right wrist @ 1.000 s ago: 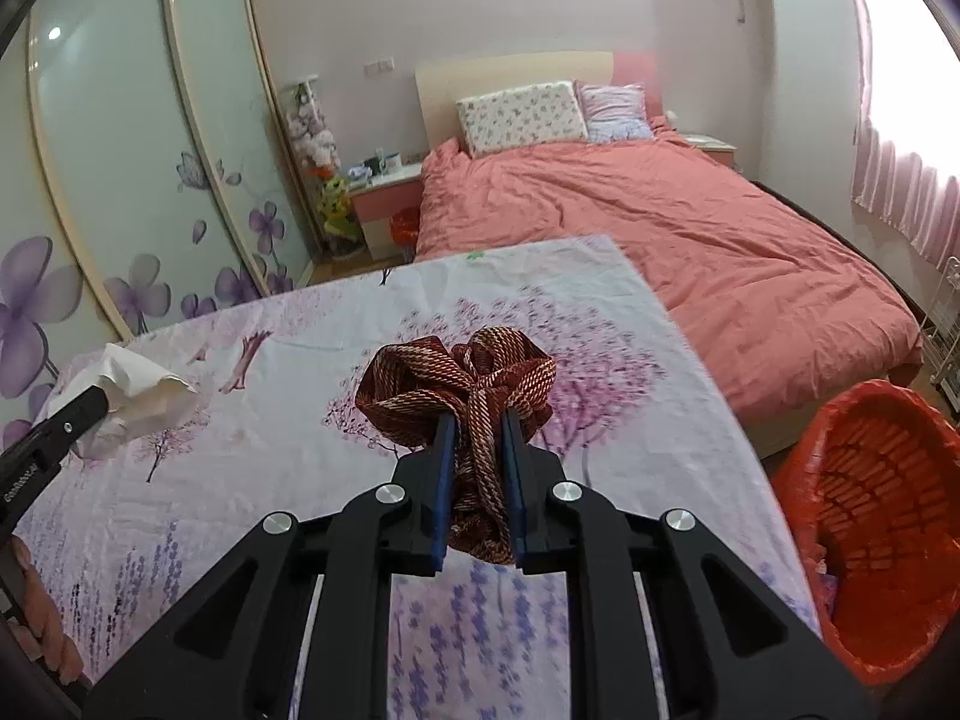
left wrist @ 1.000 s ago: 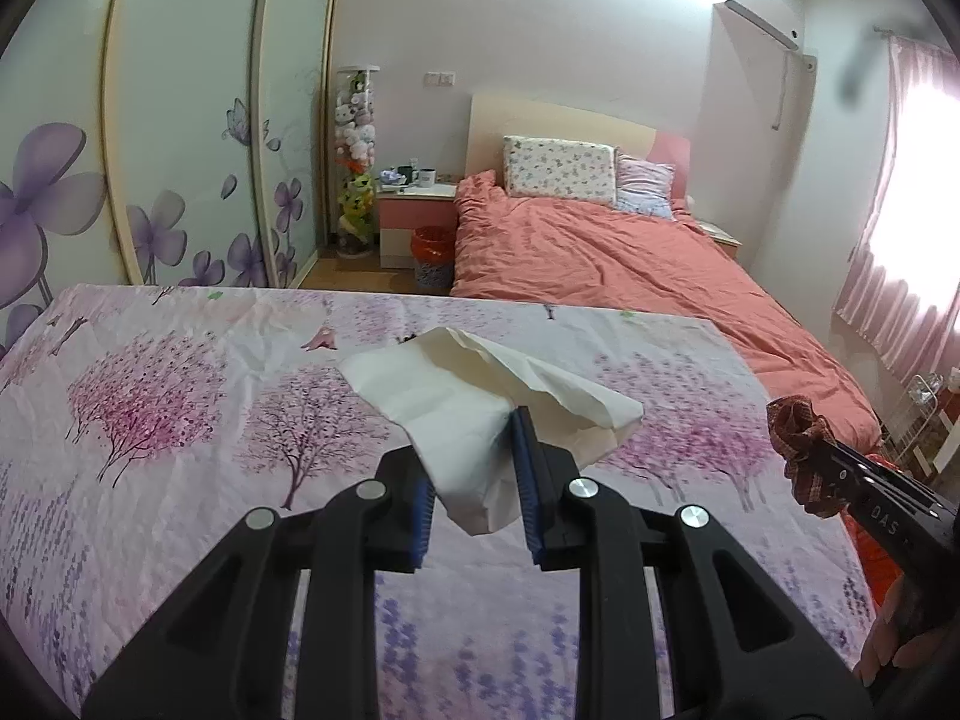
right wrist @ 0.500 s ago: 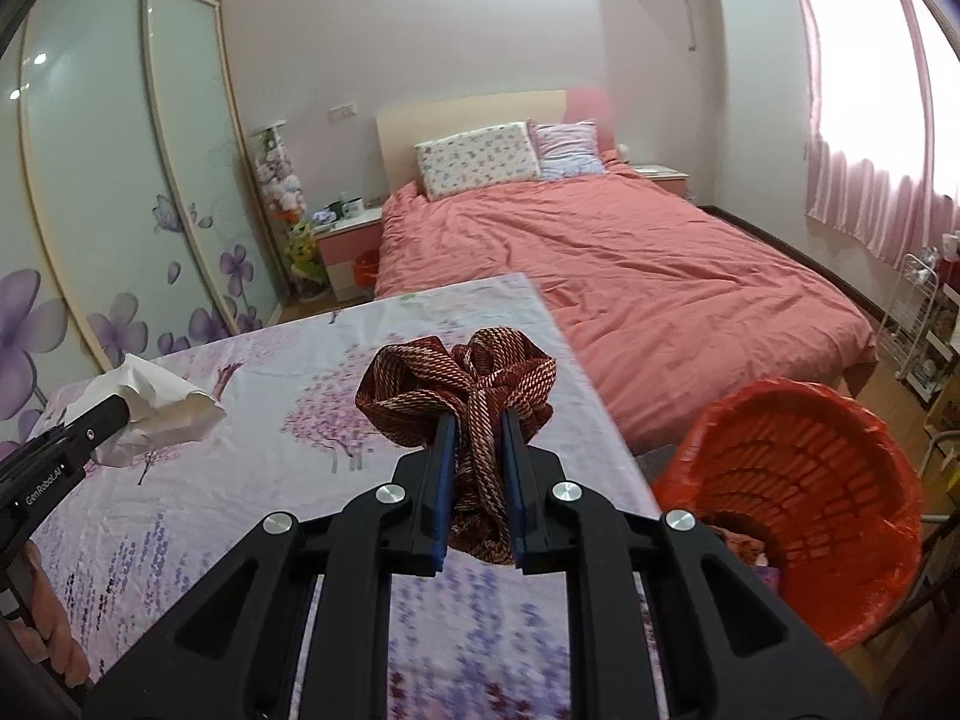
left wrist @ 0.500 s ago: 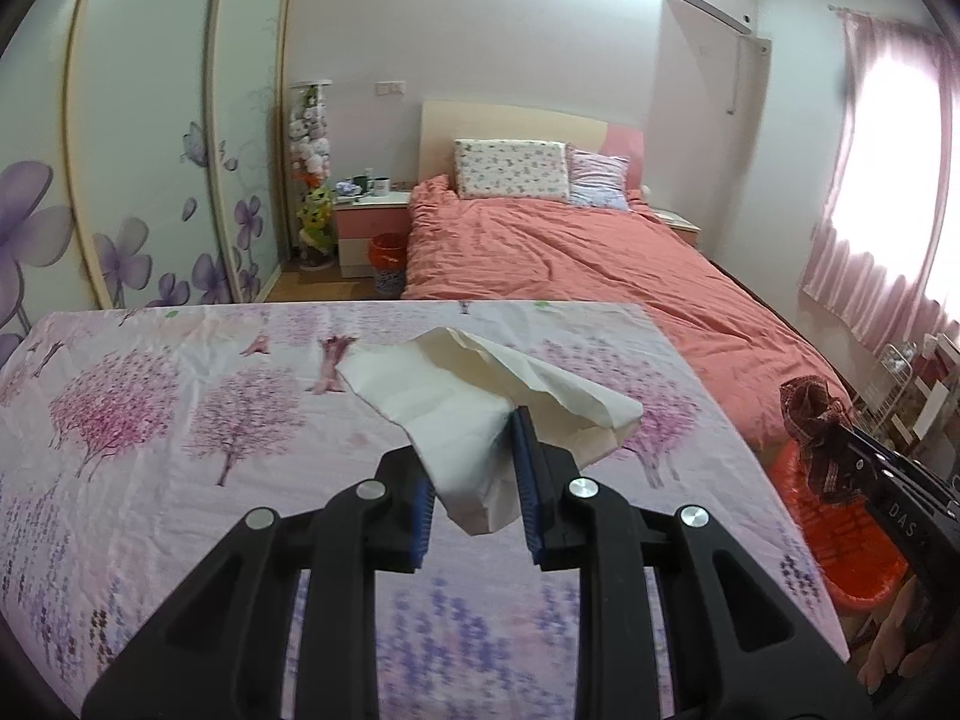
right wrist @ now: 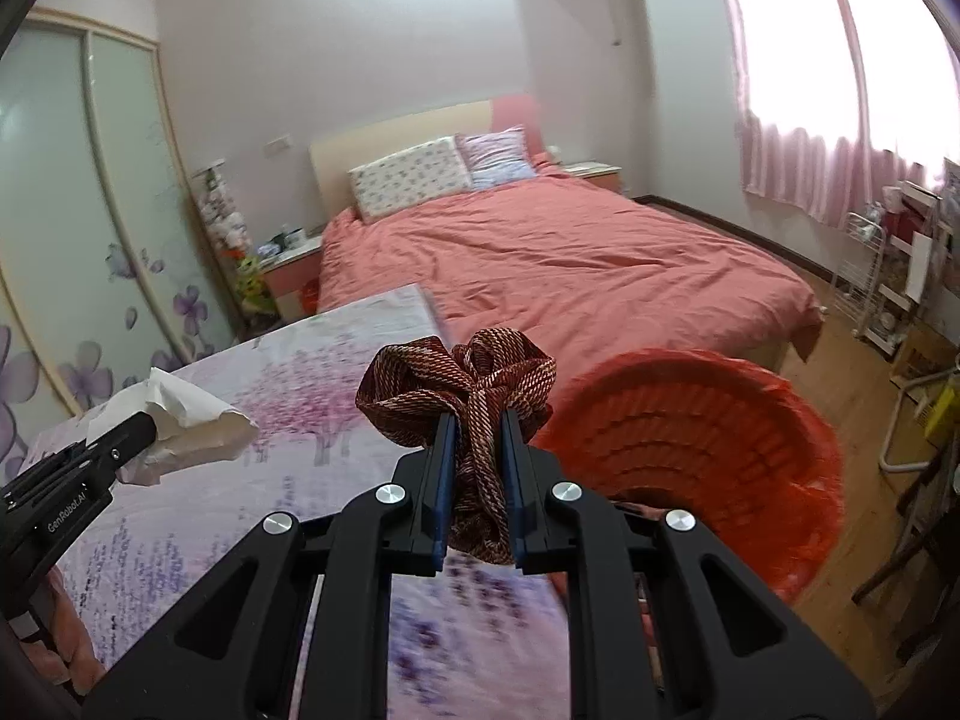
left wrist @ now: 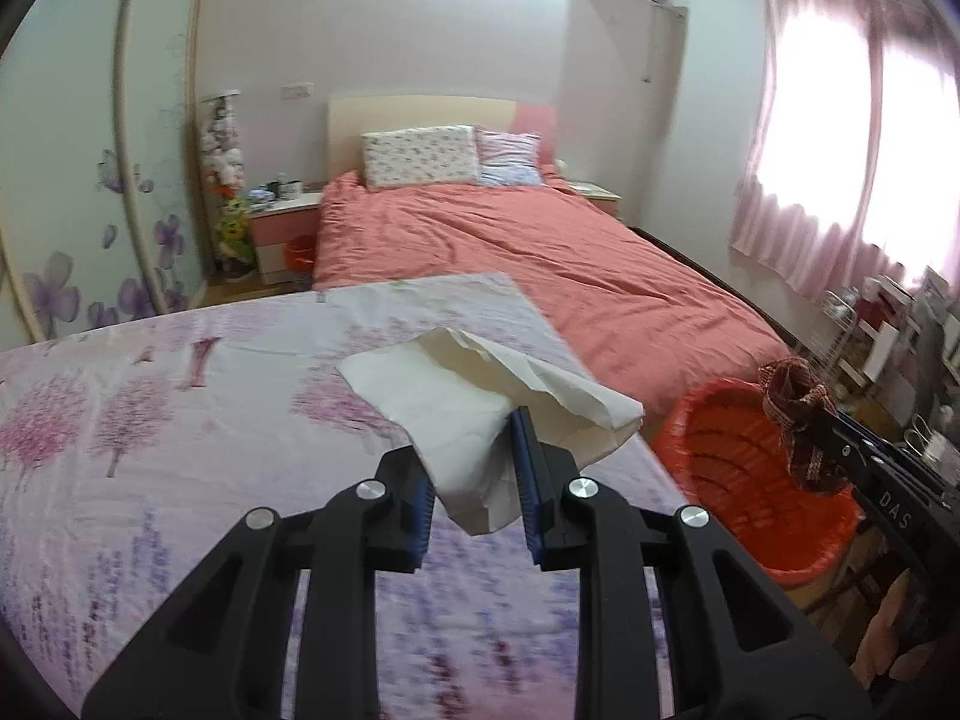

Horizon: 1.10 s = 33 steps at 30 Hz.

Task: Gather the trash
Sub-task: 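Carry white cloth with left tool while right tool carries scrunchie to basket, then open left tool over basket while right tool opens to drop scrunchie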

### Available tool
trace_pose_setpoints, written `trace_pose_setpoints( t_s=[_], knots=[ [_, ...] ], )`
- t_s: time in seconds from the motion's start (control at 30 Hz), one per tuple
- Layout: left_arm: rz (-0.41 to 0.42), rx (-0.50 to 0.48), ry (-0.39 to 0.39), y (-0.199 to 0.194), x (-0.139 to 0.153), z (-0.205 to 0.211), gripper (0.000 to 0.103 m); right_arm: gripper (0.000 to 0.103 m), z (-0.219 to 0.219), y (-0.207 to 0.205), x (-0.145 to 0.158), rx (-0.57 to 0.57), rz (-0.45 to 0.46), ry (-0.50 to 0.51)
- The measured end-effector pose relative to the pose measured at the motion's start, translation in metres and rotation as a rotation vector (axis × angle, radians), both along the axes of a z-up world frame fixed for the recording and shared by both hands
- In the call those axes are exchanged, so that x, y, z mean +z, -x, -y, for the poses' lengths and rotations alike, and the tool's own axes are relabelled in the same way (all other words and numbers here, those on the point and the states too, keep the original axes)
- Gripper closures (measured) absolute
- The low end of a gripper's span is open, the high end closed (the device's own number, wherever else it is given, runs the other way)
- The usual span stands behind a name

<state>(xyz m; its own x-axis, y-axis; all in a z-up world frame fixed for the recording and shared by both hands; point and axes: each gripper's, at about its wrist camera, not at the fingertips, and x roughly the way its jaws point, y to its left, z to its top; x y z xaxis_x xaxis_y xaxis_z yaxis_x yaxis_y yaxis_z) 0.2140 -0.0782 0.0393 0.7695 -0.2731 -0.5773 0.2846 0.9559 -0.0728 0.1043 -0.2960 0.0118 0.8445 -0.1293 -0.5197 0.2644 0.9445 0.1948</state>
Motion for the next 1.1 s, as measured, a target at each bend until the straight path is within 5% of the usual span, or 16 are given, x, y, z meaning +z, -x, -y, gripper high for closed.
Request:
trace_pose_setpoints(
  t_s=[0.4, 0.87, 1.03, 1.1],
  knots=[
    [-0.039, -0.194, 0.052, 0.019, -0.007, 0.095, 0.079, 0.088, 0.061, 0.013, -0.018, -0.123, 0.010, -0.044],
    [-0.134, -0.314, 0.051, -0.001, -0.052, 0.190, 0.078, 0.088, 0.118, 0.009, -0.037, -0.218, 0.032, -0.143],
    [-0.196, -0.332, 0.041, -0.013, -0.072, 0.206, 0.070, 0.075, 0.131, 0.001, -0.050, -0.198, 0.014, -0.175],
    [-0.211, -0.329, 0.039, -0.017, -0.079, 0.208, 0.064, 0.057, 0.133, 0.000, -0.054, -0.186, 0.004, -0.181]
  ],
)
